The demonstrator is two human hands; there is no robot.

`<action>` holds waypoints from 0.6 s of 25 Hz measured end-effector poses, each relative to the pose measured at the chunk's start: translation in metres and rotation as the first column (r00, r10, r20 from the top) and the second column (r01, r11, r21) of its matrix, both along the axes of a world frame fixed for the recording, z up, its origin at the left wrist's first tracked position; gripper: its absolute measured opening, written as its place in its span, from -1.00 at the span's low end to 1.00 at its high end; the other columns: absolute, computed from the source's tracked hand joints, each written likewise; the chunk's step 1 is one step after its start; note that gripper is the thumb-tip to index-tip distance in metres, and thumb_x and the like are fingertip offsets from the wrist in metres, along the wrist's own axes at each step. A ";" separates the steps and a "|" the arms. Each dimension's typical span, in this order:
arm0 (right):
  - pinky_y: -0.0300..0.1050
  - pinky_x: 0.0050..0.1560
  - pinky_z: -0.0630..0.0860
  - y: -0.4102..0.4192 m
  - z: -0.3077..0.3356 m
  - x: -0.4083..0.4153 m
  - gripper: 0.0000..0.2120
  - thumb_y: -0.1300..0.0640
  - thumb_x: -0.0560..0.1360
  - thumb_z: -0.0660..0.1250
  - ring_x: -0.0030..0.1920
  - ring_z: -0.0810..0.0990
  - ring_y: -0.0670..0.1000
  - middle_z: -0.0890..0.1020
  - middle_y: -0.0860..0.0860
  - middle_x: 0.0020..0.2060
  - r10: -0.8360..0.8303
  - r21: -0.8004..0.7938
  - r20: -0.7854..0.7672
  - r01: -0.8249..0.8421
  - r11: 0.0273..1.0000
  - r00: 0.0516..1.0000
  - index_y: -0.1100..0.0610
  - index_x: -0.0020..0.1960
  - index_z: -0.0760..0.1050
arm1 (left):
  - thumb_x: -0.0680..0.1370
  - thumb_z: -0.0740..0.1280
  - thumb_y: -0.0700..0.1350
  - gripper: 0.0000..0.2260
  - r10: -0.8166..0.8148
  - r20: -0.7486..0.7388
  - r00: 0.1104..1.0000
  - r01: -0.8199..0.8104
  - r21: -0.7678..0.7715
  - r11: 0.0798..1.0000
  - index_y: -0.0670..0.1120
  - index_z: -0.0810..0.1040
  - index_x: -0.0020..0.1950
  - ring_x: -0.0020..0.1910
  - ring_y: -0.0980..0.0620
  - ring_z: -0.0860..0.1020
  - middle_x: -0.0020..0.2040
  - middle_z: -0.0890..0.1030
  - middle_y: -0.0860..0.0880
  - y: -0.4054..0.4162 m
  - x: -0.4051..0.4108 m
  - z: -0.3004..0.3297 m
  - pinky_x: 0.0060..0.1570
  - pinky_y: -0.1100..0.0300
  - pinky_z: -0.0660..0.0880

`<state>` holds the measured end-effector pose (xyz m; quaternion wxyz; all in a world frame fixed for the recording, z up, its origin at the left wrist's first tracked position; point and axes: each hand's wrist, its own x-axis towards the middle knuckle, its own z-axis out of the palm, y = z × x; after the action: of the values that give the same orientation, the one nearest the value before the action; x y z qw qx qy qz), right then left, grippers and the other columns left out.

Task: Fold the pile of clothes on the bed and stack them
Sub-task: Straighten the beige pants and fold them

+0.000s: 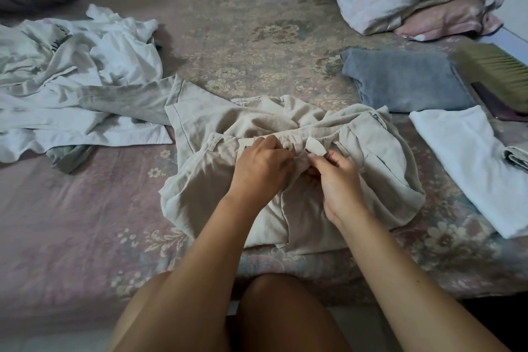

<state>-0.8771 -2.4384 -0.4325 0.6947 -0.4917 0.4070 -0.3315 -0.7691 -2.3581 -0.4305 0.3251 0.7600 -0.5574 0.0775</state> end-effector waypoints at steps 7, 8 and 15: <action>-0.20 -0.17 0.47 0.001 0.003 -0.002 -0.81 0.29 0.49 0.33 -0.26 0.51 -0.05 0.58 -0.01 -0.38 0.019 -0.052 -0.031 -0.020 0.998 0.999 0.08 -0.22 0.61 | 0.56 0.14 -0.11 -0.64 0.223 -0.090 0.971 -0.197 0.235 0.952 -0.12 0.51 0.30 0.18 -0.22 0.44 0.16 0.57 -0.13 -0.012 0.017 0.009 0.15 -0.07 0.34; -0.21 -0.18 0.46 0.001 0.003 -0.001 -0.82 0.29 0.49 0.33 -0.26 0.51 -0.06 0.58 -0.02 -0.38 0.021 -0.076 -0.049 -0.025 0.997 0.999 0.08 -0.22 0.60 | 0.58 0.20 -0.09 -0.68 0.245 -0.137 0.960 -0.195 0.302 0.933 -0.09 0.50 0.32 0.23 -0.17 0.41 0.20 0.55 -0.11 -0.017 0.019 0.009 0.20 -0.02 0.28; 0.00 -0.20 0.48 -0.002 -0.009 -0.001 -0.79 -0.06 0.36 0.33 -0.32 0.52 -0.02 0.59 -0.03 -0.43 0.054 -0.223 -0.292 -0.123 0.967 0.955 0.08 -0.25 0.58 | 0.49 0.41 -0.14 -0.91 0.179 -0.532 0.827 -0.052 0.245 0.968 -0.14 0.62 -0.06 -0.09 0.07 0.58 -0.10 0.65 -0.02 -0.015 0.018 0.014 -0.07 0.22 0.47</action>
<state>-0.8783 -2.4400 -0.4416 0.5792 -0.6320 0.4369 -0.2723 -0.7507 -2.3735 -0.4162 0.3801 0.8137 -0.3981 -0.1867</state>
